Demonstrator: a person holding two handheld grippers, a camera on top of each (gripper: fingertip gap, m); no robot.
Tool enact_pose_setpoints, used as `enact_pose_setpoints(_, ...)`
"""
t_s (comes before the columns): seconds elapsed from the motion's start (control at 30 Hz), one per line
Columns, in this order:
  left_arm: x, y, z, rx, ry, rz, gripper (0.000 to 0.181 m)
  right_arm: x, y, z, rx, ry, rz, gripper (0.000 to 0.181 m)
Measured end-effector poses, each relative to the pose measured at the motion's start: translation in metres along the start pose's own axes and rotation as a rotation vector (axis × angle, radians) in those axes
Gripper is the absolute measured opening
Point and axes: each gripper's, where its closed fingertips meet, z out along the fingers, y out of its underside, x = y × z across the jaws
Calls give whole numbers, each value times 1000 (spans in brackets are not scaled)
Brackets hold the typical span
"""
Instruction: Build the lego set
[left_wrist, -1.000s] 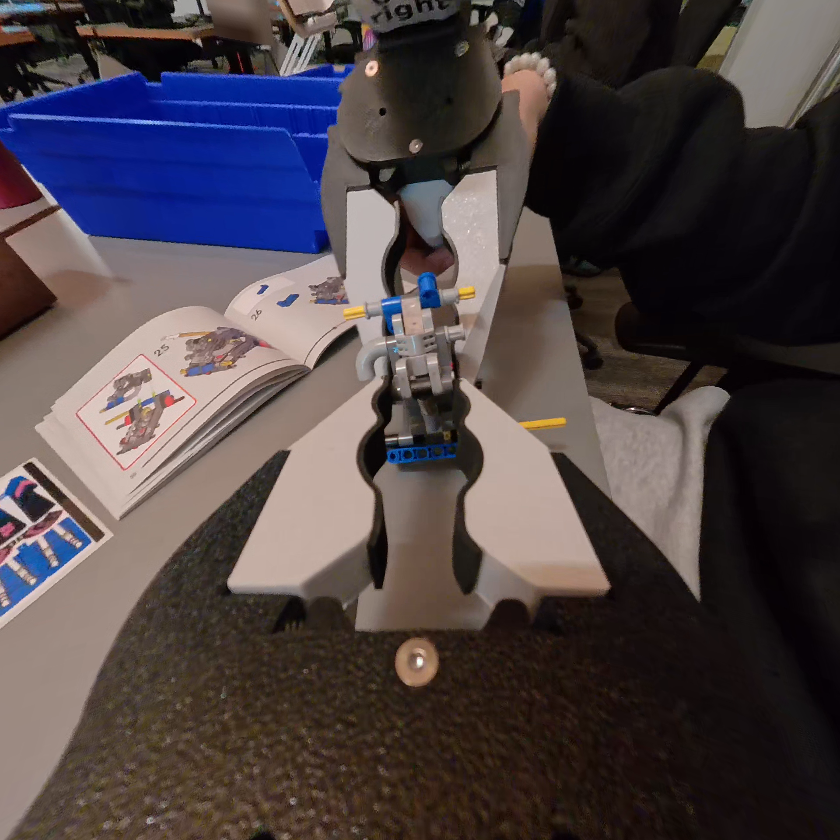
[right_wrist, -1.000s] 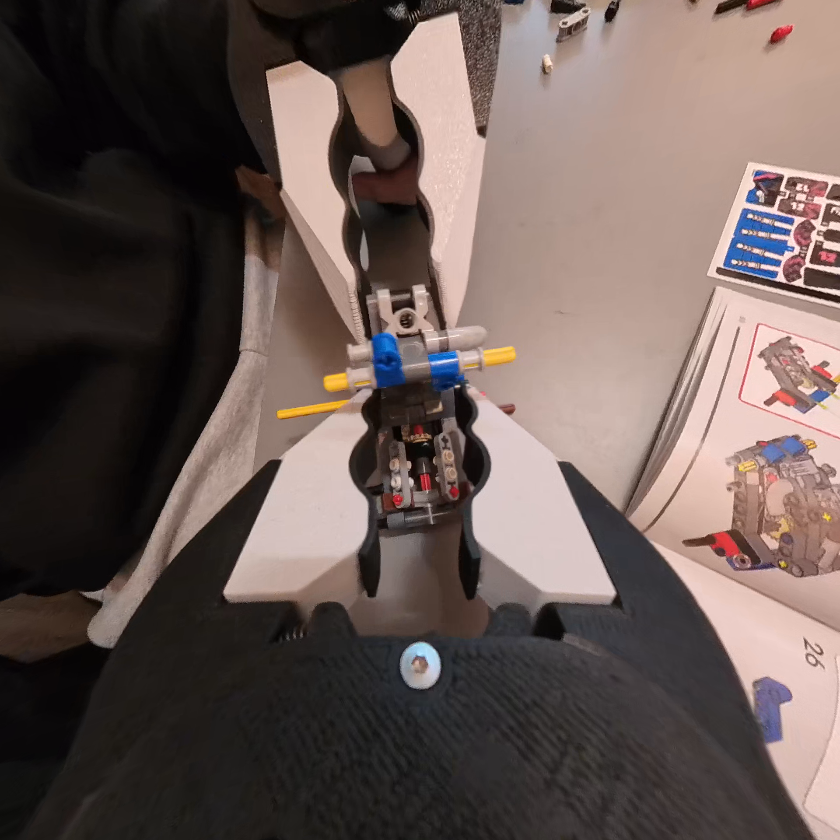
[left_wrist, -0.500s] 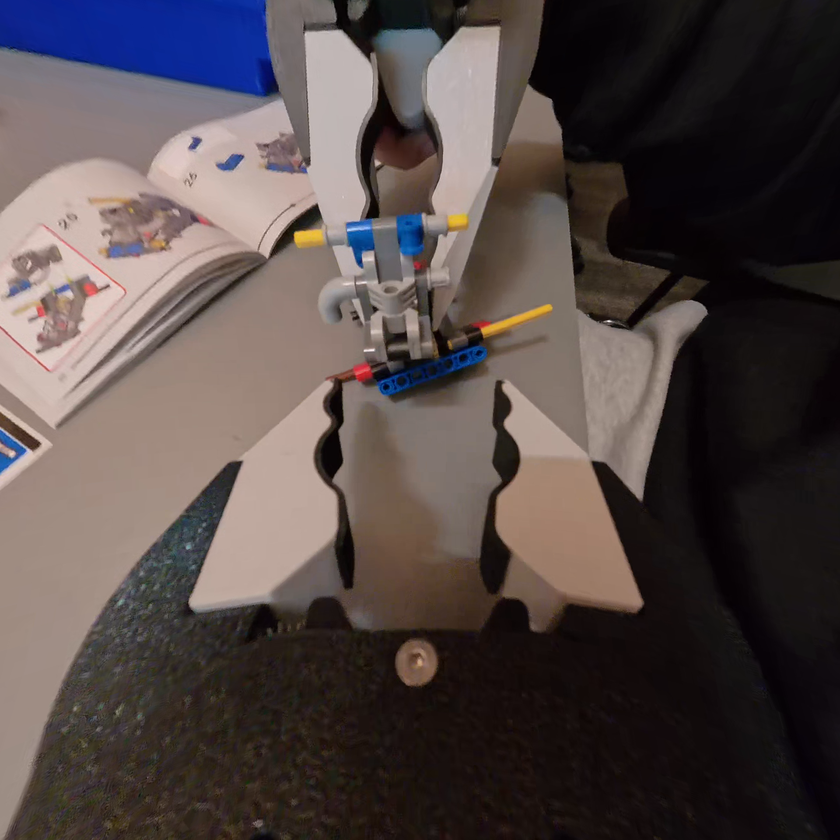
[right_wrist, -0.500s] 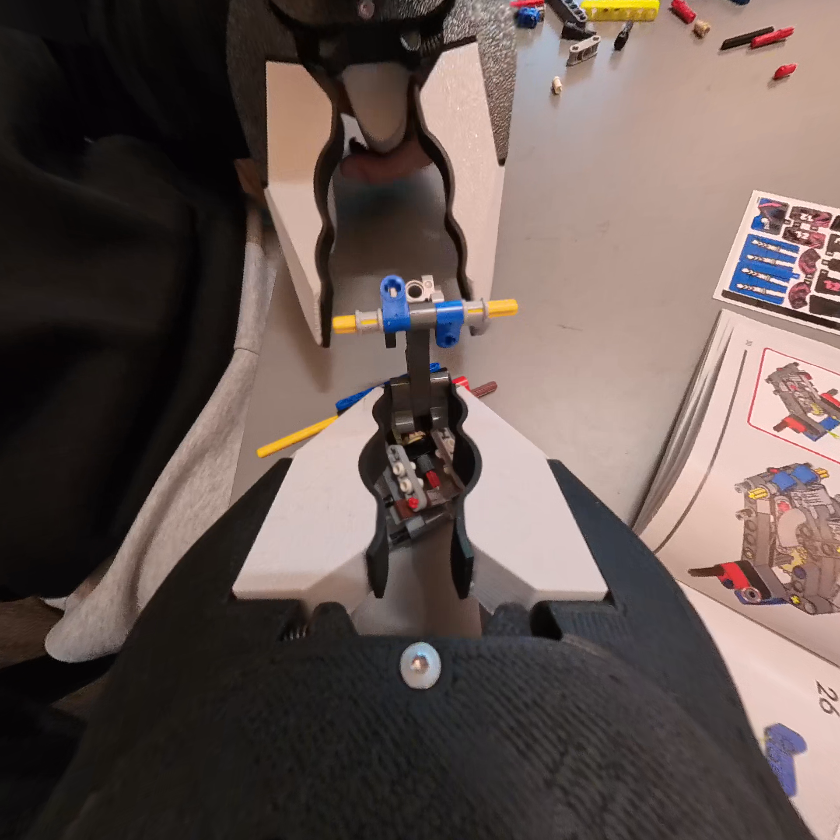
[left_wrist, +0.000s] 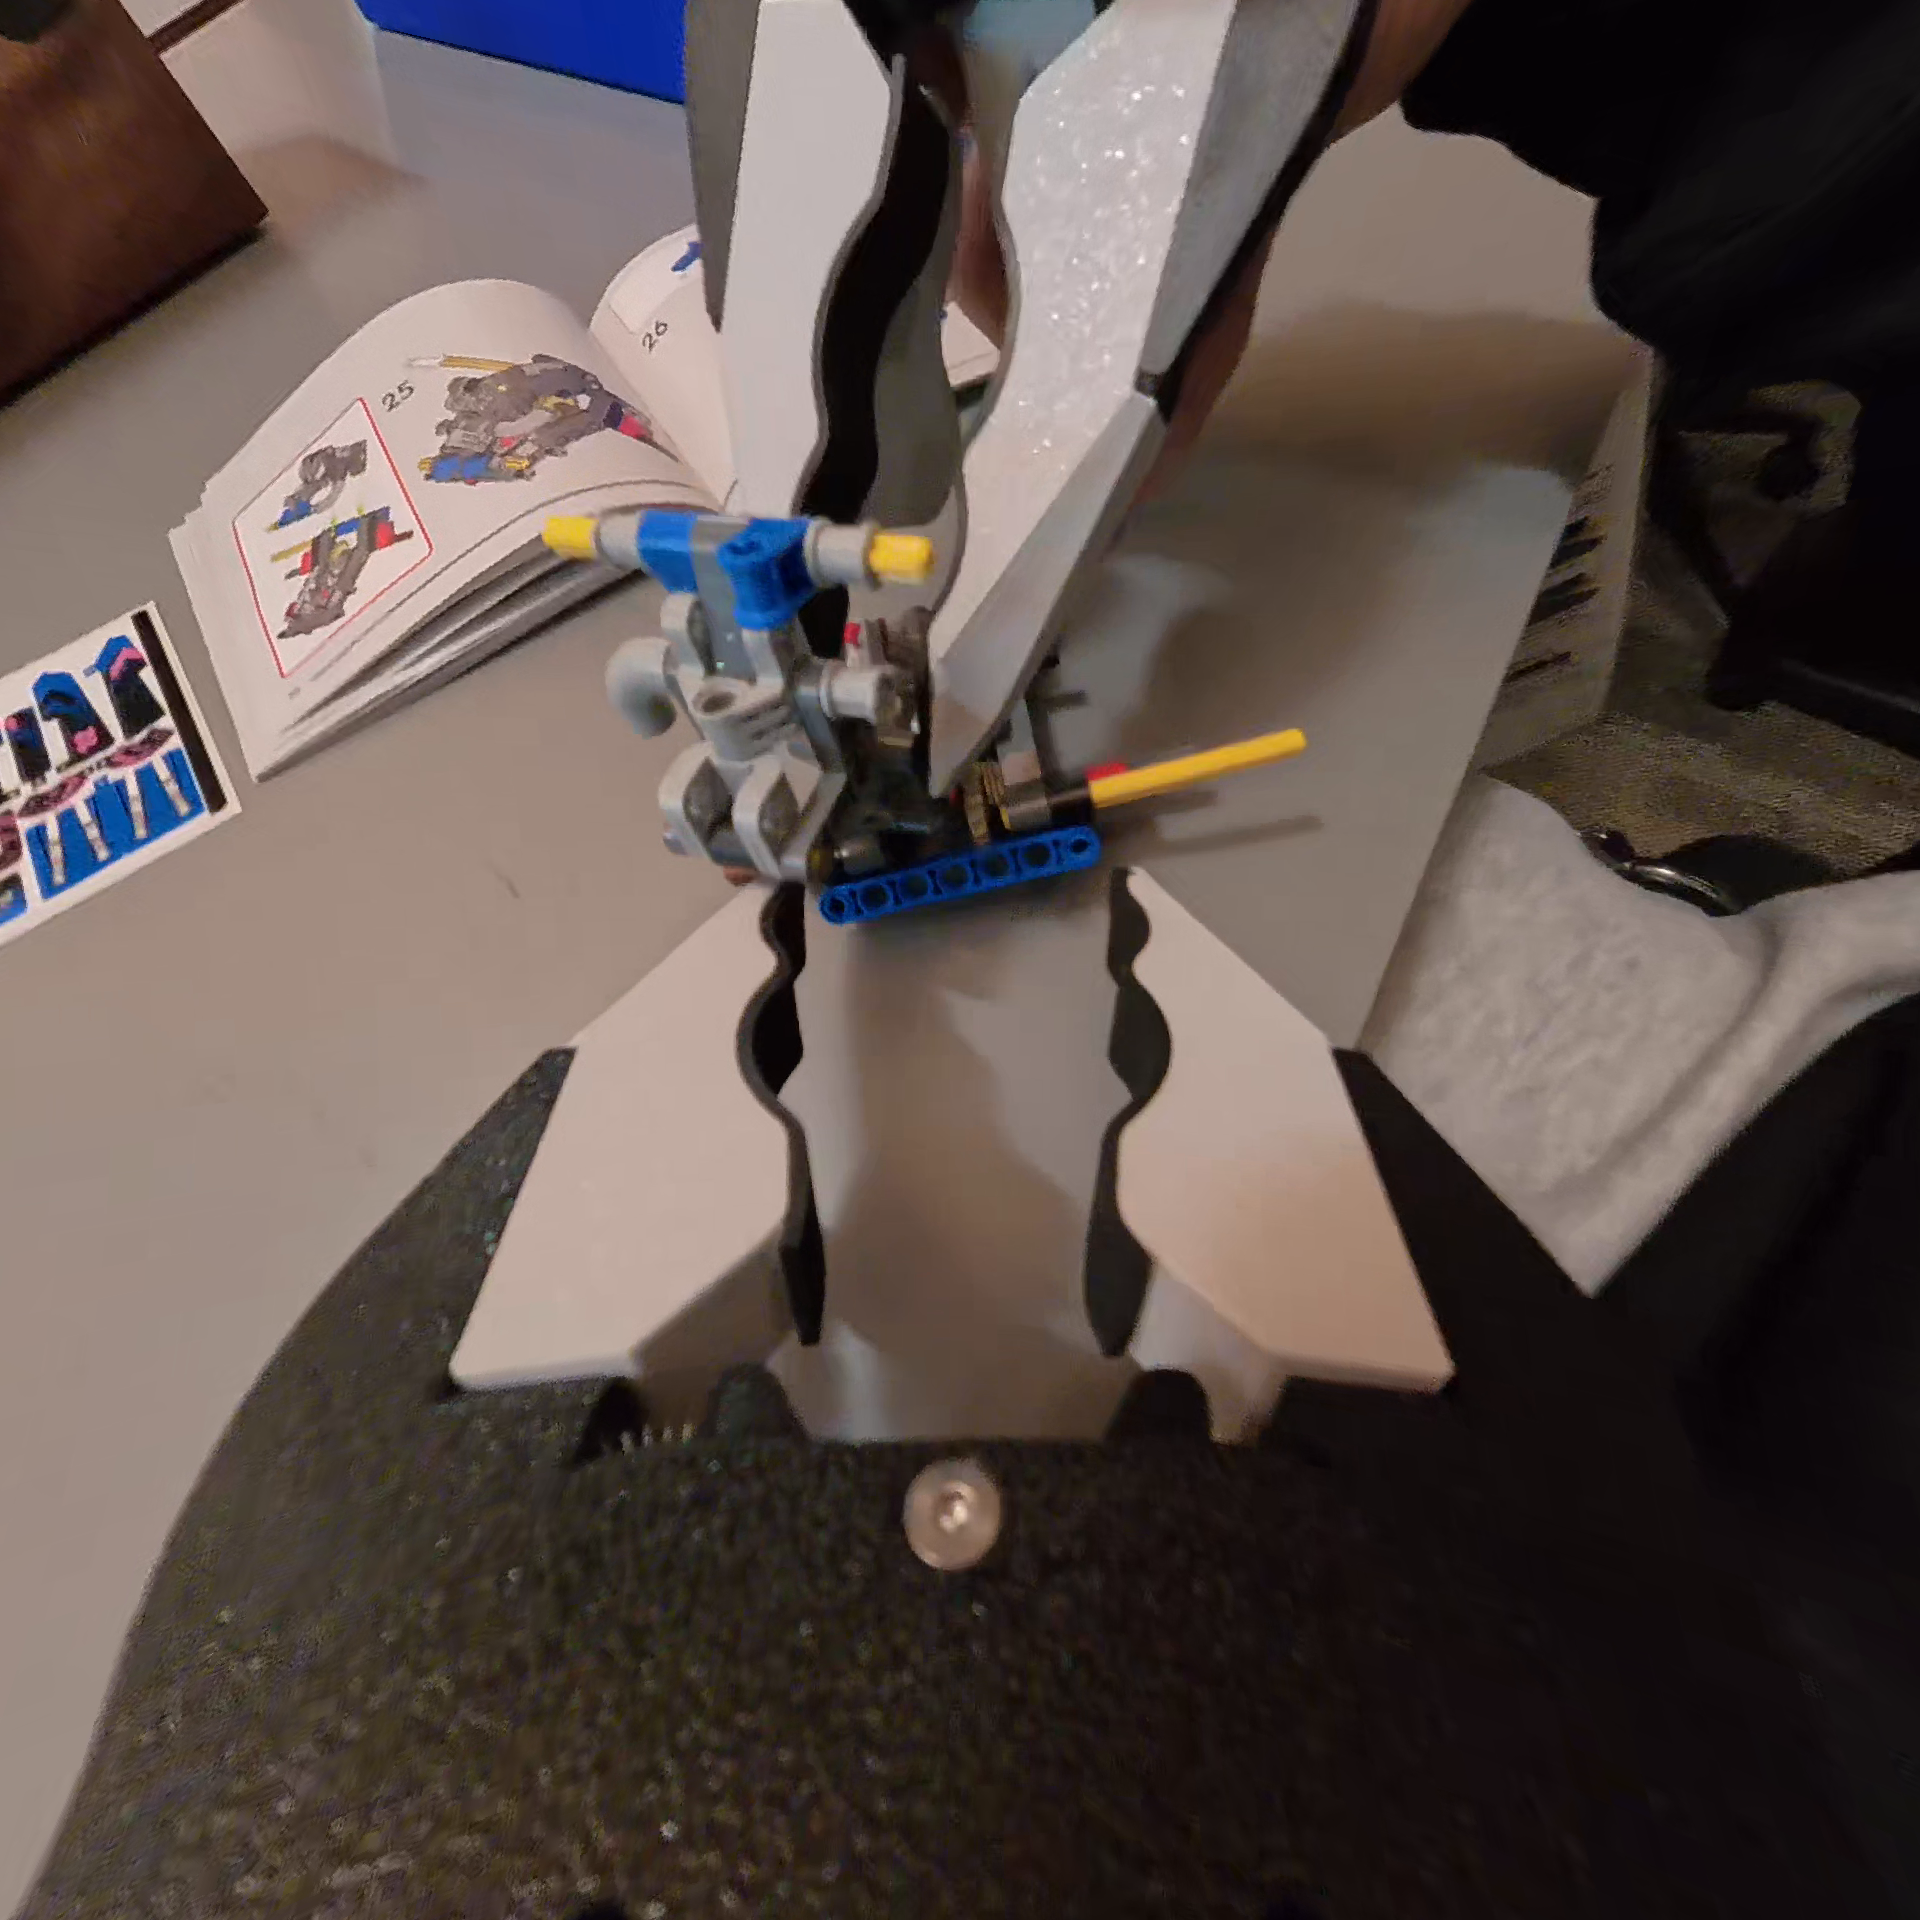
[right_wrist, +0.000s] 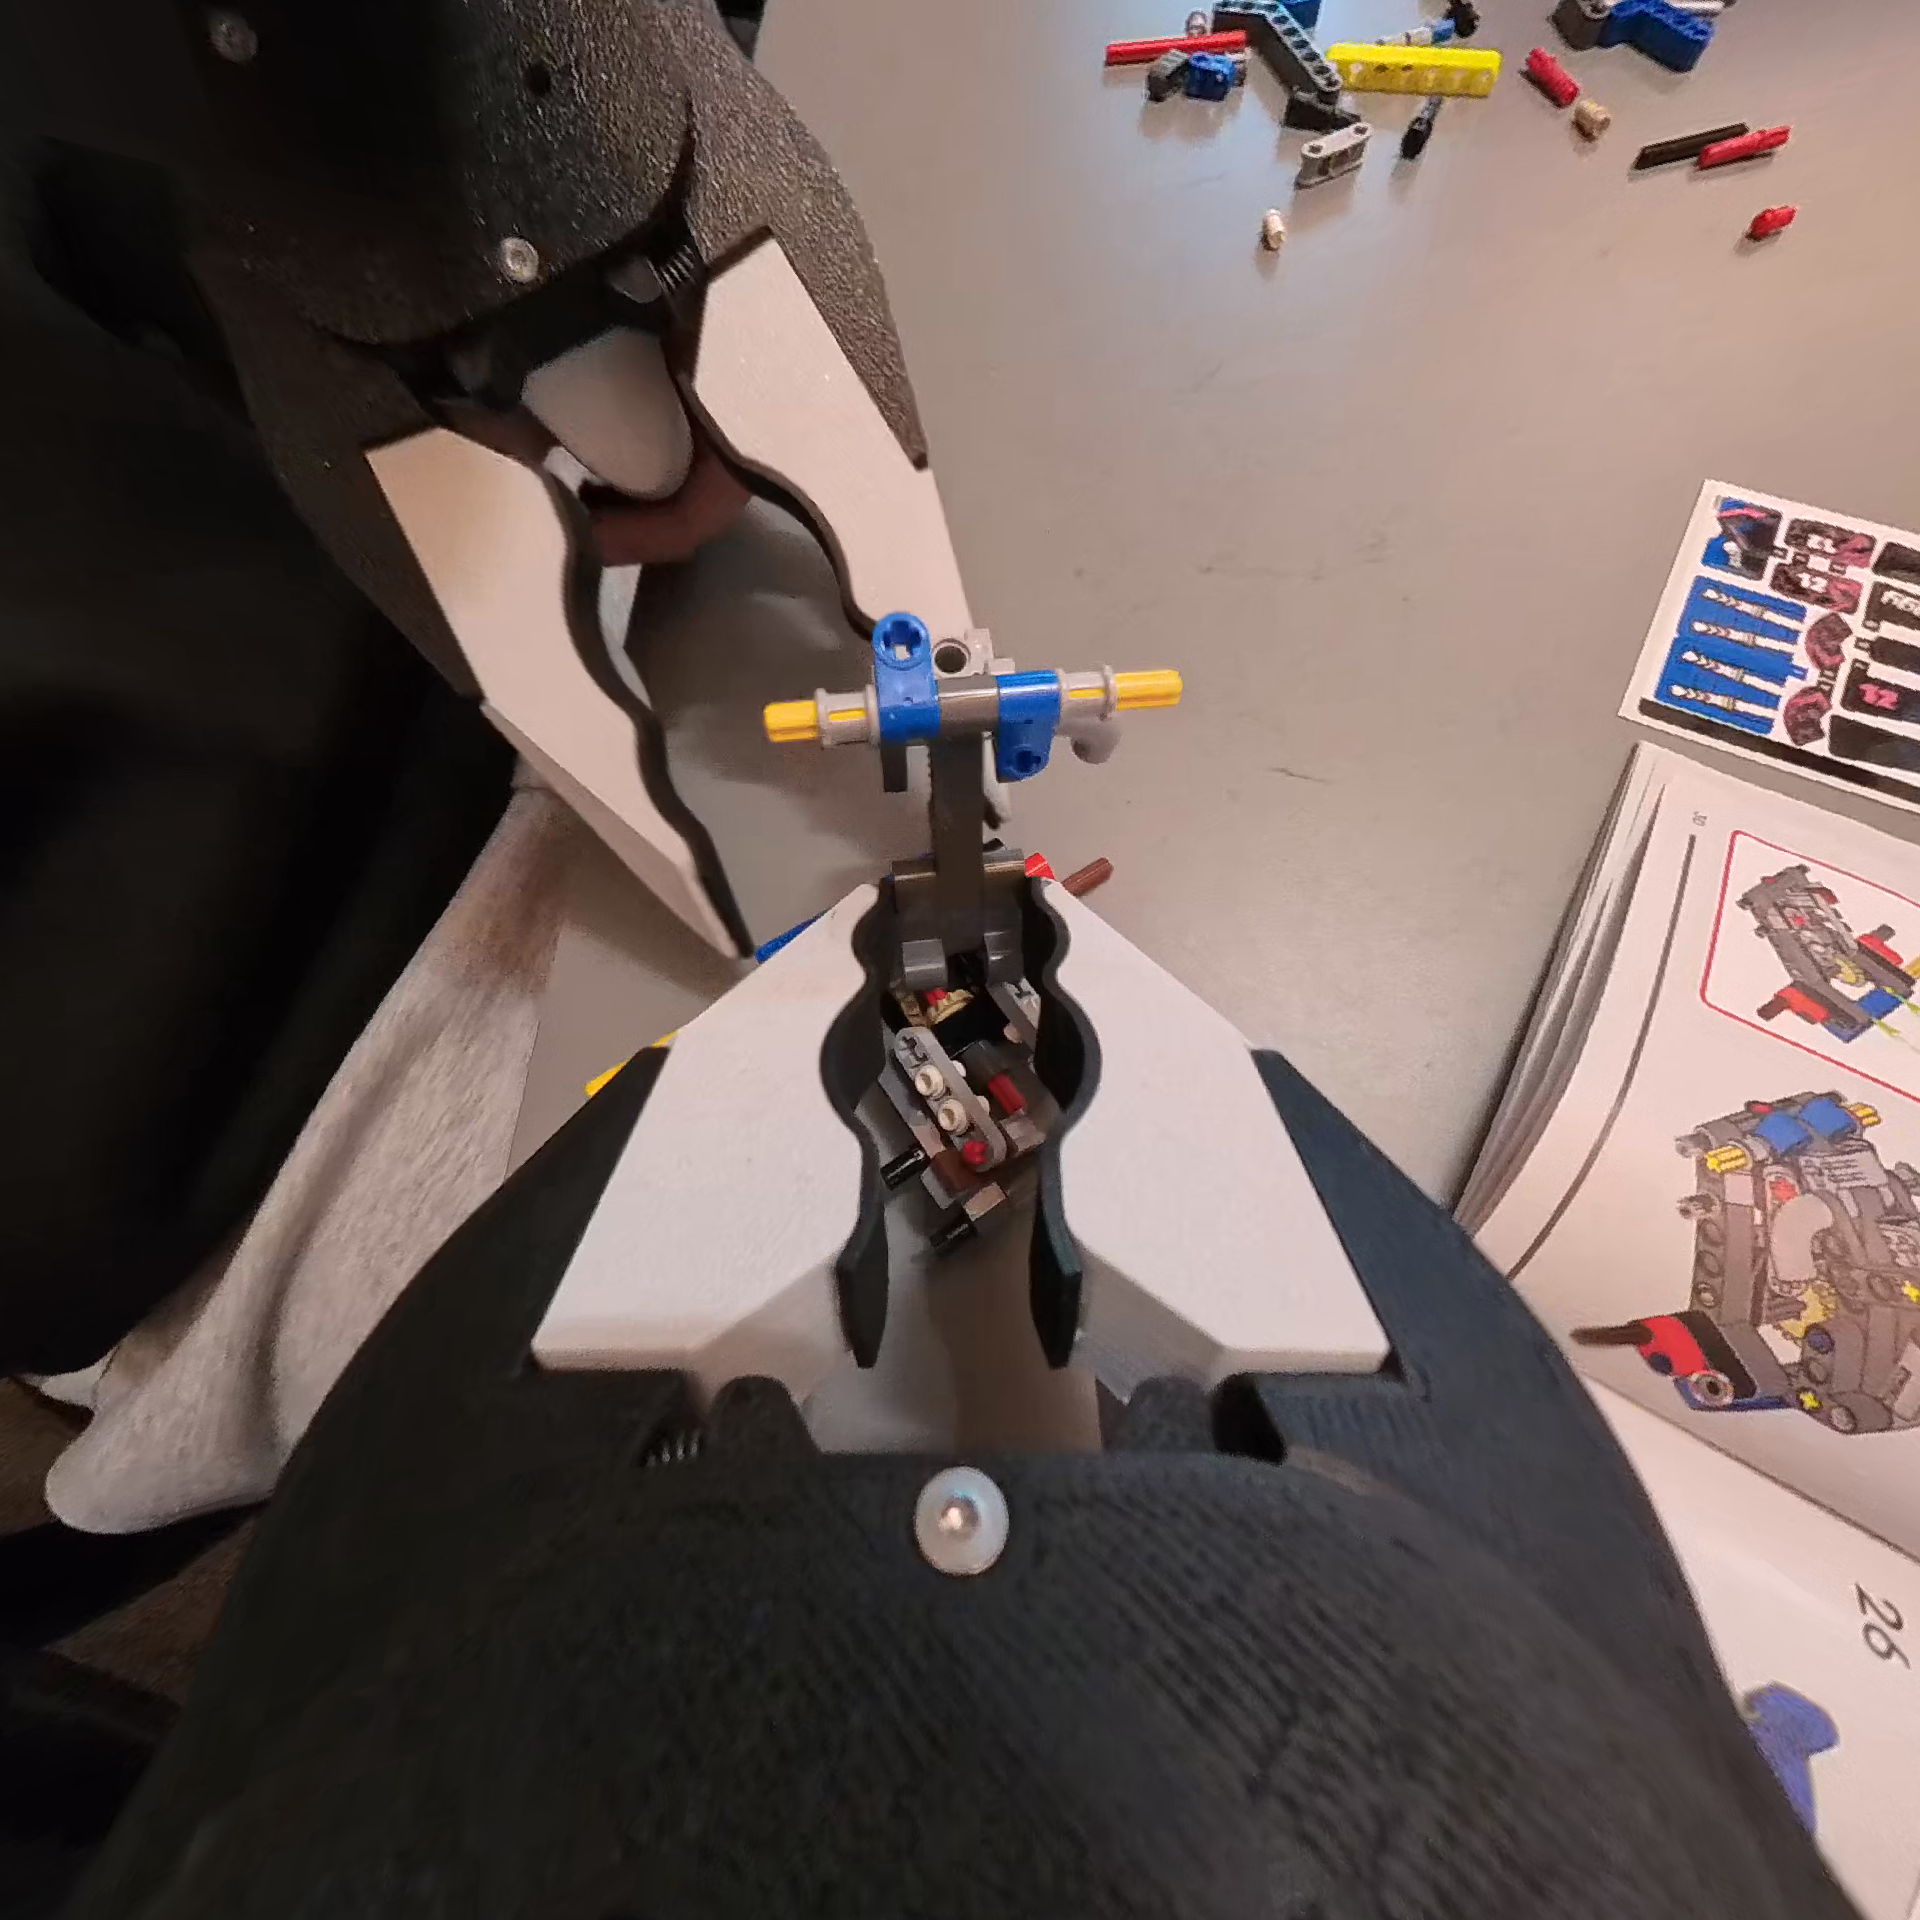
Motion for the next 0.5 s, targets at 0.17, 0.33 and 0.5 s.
enact_pose_setpoints(0.17, -9, -1, 17, -43, 32, 87, 46, 1, 7, -7, 27, 69, 38, 22)
enact_pose_setpoints(0.33, -24, -1, 24, -51, 45, 207, 38, 5, 11, -11, 69, 106, 45, 22)
enact_pose_setpoints(0.5, -49, 0, 31, -65, 29, 214, 37, 16, 12, -15, 19, 60, 0, 22)
